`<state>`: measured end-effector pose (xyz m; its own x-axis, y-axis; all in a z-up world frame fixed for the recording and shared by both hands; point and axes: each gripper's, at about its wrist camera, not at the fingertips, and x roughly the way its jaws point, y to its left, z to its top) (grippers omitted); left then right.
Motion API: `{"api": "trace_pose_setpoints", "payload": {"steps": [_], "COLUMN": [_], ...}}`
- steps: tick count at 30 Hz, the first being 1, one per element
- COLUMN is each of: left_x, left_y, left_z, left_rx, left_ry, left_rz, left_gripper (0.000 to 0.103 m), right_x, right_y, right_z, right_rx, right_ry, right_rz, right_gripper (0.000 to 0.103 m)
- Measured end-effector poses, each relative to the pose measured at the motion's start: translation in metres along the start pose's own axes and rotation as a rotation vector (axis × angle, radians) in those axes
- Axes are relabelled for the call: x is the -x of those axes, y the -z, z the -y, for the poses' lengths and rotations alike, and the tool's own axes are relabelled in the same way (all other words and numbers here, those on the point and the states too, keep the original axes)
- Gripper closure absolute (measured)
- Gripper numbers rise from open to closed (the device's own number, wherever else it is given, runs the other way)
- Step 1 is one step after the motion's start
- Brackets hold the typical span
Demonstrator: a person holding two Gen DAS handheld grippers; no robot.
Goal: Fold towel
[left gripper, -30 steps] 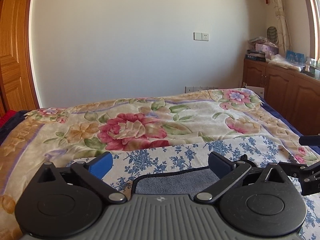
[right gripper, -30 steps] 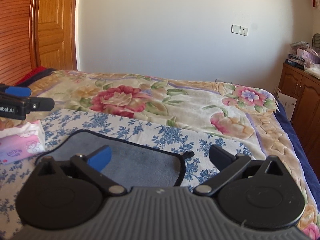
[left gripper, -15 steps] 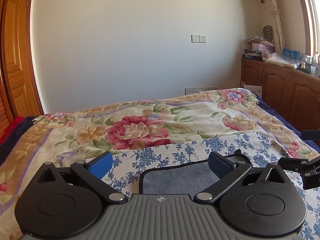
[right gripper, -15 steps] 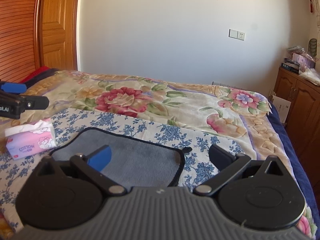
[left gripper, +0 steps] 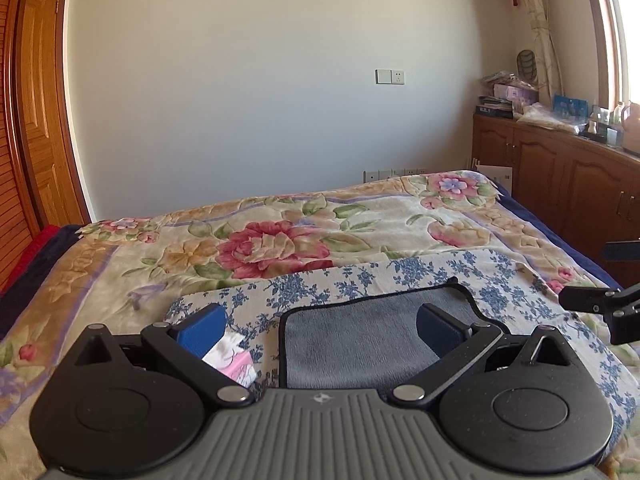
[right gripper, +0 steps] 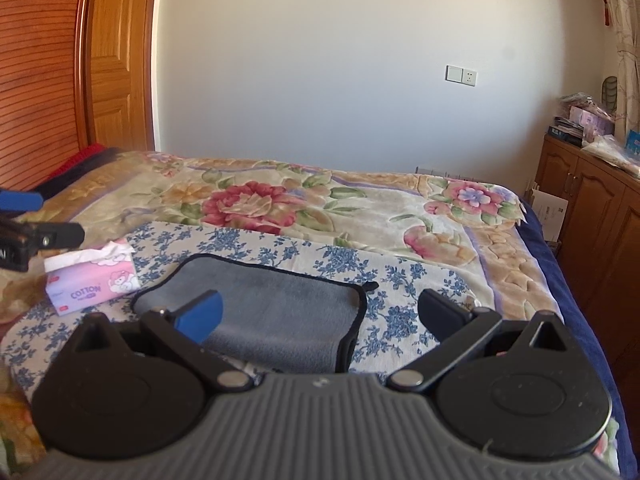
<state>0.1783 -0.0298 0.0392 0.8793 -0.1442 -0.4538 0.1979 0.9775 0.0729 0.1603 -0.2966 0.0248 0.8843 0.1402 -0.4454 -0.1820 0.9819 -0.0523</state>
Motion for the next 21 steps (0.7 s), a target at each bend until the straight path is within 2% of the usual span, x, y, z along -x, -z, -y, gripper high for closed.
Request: {"api": "trace_pose_setpoints", "payload": {"steps": [13, 21], "left_x": [0.054, 0.076], "left_y": [0.013, 0.024], "left_z": [0.004, 0.001], "left_rx": [-0.014, 0.031], "left_ry": [-0.007, -0.020], "left_rz": [0.002, 0.008], "left_gripper": [0.000, 0.000], "right_x": [0.046, 0.066], "right_y": [0.003, 0.013], "right_z": [-0.014, -0.018], "right_rx": [-0.013, -0.038], "right_ry": [-0.005, 0.000], "right_rz": [0.027, 0.036], "right_gripper": [0.000, 0.000]}}
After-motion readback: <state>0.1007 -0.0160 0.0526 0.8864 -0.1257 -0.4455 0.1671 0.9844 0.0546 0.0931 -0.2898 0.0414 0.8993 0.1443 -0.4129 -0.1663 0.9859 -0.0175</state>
